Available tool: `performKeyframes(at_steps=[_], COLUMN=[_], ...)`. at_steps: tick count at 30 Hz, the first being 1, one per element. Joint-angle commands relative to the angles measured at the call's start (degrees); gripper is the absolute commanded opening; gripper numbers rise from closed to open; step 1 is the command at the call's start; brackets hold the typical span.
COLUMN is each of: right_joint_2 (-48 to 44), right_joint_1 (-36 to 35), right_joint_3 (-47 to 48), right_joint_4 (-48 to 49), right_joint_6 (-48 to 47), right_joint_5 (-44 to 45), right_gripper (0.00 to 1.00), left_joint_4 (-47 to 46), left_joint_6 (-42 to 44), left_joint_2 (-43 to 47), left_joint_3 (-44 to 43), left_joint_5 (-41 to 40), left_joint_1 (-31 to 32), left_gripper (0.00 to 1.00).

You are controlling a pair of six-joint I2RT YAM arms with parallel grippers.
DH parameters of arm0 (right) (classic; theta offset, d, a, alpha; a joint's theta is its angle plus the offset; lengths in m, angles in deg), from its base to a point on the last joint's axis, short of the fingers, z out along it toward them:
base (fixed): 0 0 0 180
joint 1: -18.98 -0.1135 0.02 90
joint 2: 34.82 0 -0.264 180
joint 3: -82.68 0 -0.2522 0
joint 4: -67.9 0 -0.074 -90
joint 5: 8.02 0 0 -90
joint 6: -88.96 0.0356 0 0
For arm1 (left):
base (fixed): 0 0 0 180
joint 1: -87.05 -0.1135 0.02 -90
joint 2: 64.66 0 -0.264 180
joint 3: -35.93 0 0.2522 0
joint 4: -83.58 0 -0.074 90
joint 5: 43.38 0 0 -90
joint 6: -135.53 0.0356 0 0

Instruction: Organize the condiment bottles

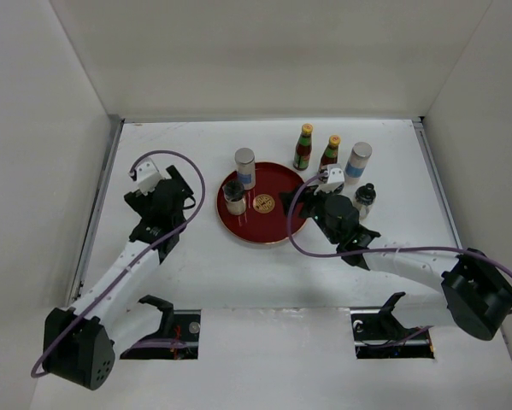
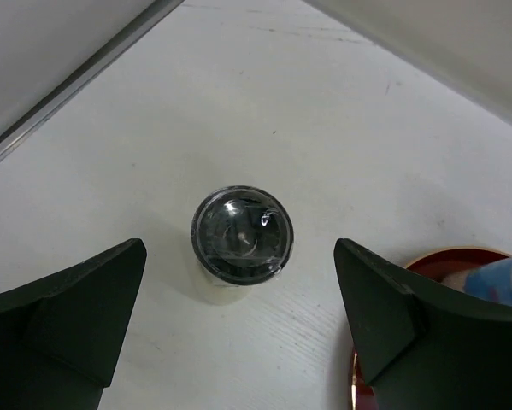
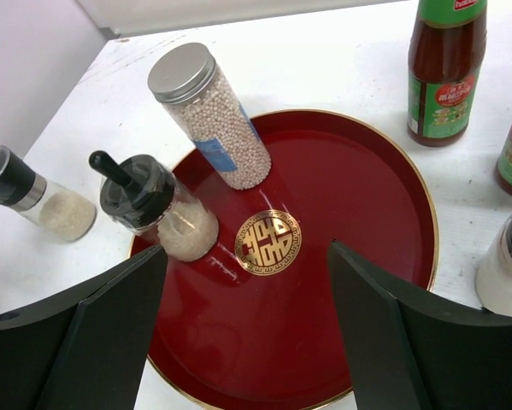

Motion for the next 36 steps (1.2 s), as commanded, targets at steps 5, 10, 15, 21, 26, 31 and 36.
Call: performKeyframes(at_steps=[5,10,15,21,26,31,36], right_joint_2=[1.05,1.23,0.09,-0.44,-0.96,-0.88,-0.35], right_joint_1=[-0.59,-1.21,-1.56,-1.56,-1.56,-1.56,-1.47], right_joint_3=[1.44,1.62,1.35,1.09,0.92,0.91,0.83], right_joint_4=[3.33,3.59,3.59,3.59,3.59,3.59,3.68], right_joint_6=[-0.71,-0.97,-1.15,-1.24,-1.15,-1.24,-0.80], right_joint_5=[0.08,0.17,0.17,0.70,0.70,0.70,0.70], right_gripper=[0.83,0.83,0.83,0.83,0.83,0.83,0.82], left_joint_4=[-1.30,-2.63,-4.04,-5.44,-5.36,-4.74,0.17], left_joint_6=[-2.96,-3.22,-3.13,-3.05,-2.35,0.99,4.07], left_joint_2=[-9.81,-14.38,-17.81,-18.26,-14.49,-5.97,2.65], left_joint_3=[-4.73,-6.57,-7.54,-6.93,-6.75,-6.23,-6.05], left_joint_5=[4.10,6.72,8.58,8.67,7.62,3.32,-0.82], left_joint_1=[-4.19,-6.91,-8.40,-8.23,-7.27,-0.43,9.85], left_gripper=[0.94,0.94,0.90,0.71,0.53,0.46,0.46])
